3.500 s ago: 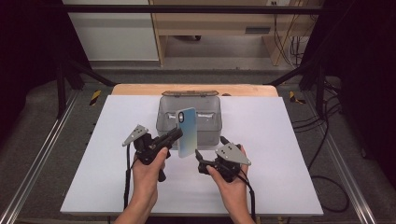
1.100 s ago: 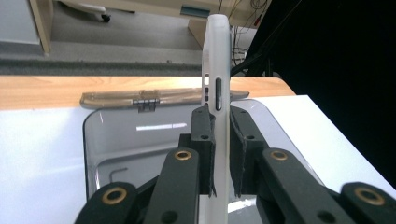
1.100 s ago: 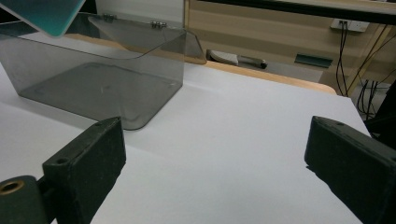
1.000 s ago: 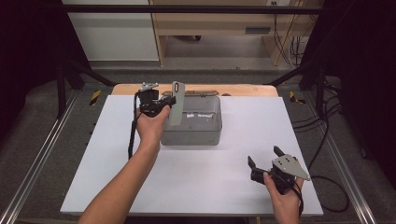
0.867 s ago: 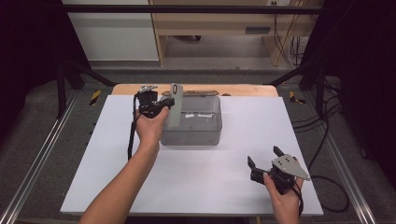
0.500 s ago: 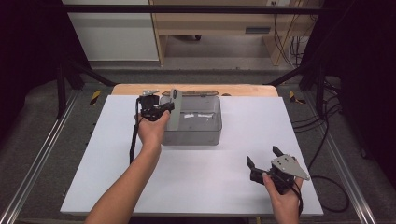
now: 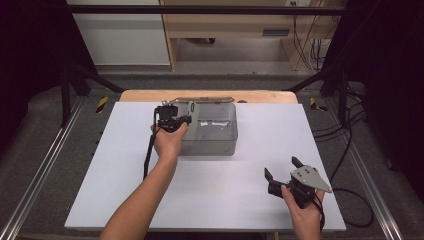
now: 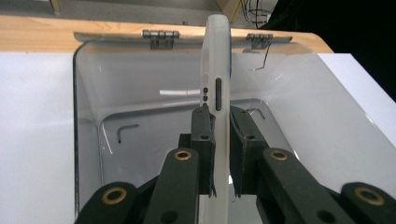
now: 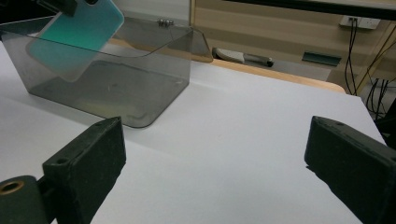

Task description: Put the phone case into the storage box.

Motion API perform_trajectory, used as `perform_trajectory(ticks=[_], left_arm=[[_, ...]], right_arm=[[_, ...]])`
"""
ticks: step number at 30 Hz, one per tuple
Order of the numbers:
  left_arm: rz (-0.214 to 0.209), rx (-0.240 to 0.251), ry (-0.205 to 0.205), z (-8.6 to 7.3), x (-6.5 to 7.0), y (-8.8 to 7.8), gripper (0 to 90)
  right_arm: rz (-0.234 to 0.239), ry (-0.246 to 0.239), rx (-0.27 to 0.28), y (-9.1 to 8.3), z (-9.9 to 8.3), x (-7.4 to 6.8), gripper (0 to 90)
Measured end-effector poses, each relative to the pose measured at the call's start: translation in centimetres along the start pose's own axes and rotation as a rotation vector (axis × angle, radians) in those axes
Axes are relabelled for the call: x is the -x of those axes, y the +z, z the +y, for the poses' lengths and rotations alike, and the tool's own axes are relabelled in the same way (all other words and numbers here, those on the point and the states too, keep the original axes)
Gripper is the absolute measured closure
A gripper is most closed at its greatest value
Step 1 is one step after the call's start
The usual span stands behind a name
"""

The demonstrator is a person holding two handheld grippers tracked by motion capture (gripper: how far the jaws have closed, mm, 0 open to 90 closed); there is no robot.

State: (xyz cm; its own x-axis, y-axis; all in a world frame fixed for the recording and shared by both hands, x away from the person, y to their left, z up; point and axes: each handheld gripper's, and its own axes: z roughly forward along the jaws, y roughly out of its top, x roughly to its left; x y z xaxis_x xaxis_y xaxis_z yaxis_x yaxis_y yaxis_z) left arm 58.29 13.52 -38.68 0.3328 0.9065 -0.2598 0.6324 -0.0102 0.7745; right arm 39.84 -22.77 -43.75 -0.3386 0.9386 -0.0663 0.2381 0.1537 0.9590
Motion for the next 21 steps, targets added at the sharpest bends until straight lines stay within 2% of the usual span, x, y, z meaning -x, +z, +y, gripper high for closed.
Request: perform_trajectory(ticks=[16,21], left_arm=[[0.005,-0.032,-0.016,-0.15,-0.42,0.7,81.1],[-0.008,-0.044,-0.018,-0.19,-0.44,1.0,81.1]], right_arm=[[0.012,0.005,-0.01,0.16,-0.09,0.01,5.7],[0.007,0.008,-0.017,0.22,-0.16,0.04,6.1]])
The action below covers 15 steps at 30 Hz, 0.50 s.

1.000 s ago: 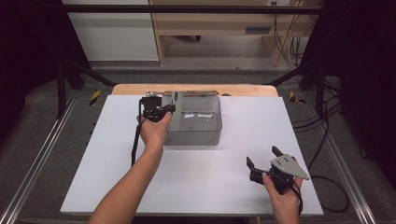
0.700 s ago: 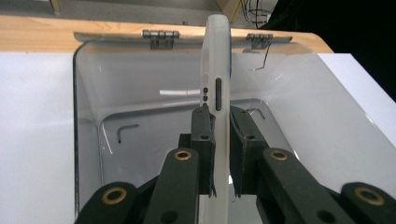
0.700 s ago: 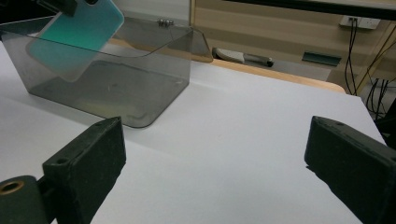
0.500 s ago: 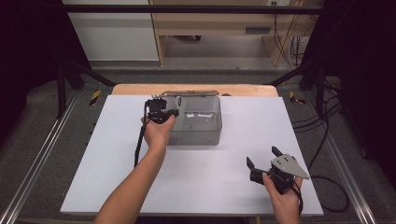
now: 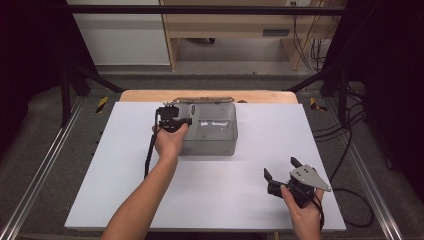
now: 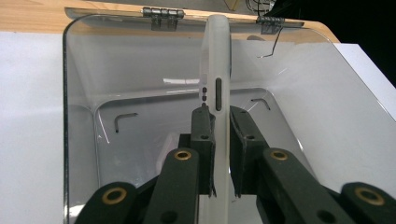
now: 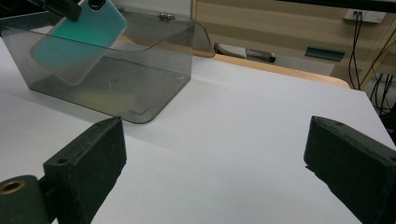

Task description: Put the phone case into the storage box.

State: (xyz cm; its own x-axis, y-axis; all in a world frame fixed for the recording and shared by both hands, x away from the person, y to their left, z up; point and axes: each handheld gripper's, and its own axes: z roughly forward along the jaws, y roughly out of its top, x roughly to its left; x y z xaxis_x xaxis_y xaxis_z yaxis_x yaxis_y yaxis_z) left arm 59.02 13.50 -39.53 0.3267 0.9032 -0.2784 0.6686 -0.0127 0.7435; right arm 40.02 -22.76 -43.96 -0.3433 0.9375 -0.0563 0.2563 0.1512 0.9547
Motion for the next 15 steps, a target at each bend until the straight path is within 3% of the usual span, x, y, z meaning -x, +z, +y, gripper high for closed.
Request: perform_trajectory(ticks=[15], left_arm=[[-0.002,-0.008,0.003,-0.07,0.08,0.21,81.1]], right_arm=[[0.011,0.002,-0.004,0.07,-0.03,-0.05,6.1]])
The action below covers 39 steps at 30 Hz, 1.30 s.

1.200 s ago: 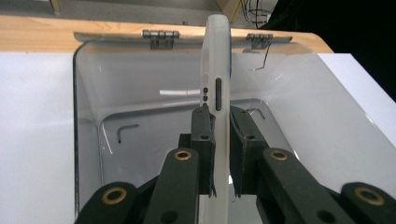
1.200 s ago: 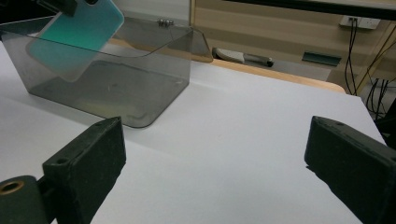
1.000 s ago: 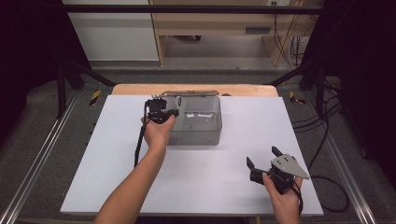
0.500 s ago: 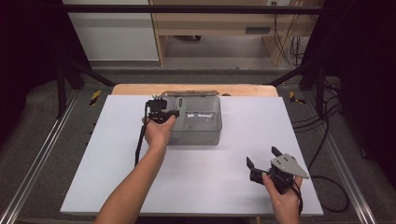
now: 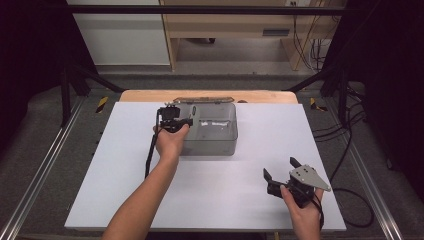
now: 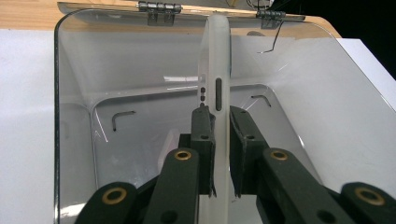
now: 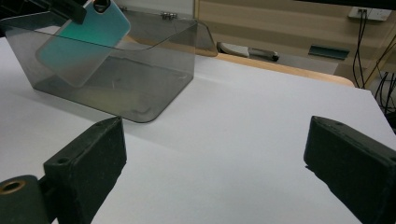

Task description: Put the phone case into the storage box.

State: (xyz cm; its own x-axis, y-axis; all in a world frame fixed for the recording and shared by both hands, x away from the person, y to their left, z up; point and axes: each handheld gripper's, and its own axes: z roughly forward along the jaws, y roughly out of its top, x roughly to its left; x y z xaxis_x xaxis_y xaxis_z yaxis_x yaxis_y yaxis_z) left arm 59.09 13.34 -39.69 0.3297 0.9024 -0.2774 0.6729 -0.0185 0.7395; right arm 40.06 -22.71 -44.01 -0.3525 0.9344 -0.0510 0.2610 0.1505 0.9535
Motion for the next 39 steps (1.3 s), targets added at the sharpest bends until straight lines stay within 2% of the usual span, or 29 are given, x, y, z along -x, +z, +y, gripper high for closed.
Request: perform_trajectory(ticks=[17,39], left_arm=[[-0.006,0.008,-0.009,0.25,0.12,-0.54,81.1],[0.013,-0.011,-0.039,0.29,-0.4,0.18,80.9]], right_arm=[[0.006,-0.004,0.001,0.02,0.03,-0.11,6.9],[0.015,0.002,-0.008,0.1,-0.03,-0.03,6.9]])
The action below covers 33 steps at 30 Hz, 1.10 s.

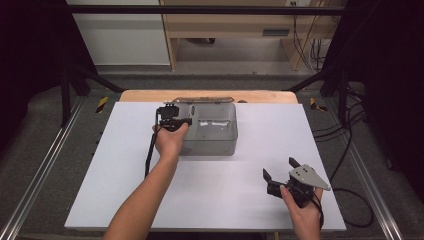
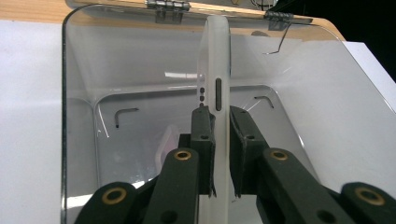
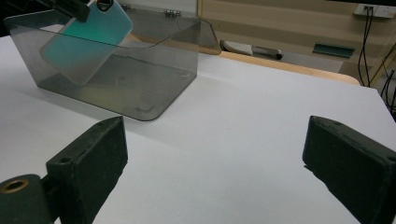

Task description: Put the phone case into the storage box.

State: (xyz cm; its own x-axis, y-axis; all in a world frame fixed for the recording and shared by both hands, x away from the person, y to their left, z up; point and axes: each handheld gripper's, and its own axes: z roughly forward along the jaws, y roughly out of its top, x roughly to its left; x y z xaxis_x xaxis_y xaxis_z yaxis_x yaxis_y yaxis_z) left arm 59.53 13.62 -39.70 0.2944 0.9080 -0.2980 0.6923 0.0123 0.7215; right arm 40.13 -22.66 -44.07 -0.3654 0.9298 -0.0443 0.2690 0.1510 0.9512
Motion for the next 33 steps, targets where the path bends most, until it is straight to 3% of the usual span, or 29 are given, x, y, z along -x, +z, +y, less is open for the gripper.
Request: perform_trajectory(ticks=[8,13,19,29,33], left_arm=[[0.019,0.012,-0.01,0.1,-0.3,0.5,80.3],[0.039,0.005,0.016,0.2,-0.4,0.8,79.3],[0.049,0.003,0.001,0.3,-0.8,1.1,78.7],[0.071,-0.027,0.027,0.4,-0.6,1.5,77.7],[0.065,-0.035,0.014,0.4,-0.7,1.4,78.1]], right_arm=[[0.0,-0.001,-0.008,0.1,-0.1,0.0,6.8],[-0.001,0.003,-0.011,0.2,-0.2,0.0,6.8],[0.003,0.004,-0.02,0.2,-0.3,0.0,6.8],[0.002,0.003,-0.035,0.4,-0.4,0.1,6.8],[0.003,0.009,-0.043,0.5,-0.4,0.0,6.8]])
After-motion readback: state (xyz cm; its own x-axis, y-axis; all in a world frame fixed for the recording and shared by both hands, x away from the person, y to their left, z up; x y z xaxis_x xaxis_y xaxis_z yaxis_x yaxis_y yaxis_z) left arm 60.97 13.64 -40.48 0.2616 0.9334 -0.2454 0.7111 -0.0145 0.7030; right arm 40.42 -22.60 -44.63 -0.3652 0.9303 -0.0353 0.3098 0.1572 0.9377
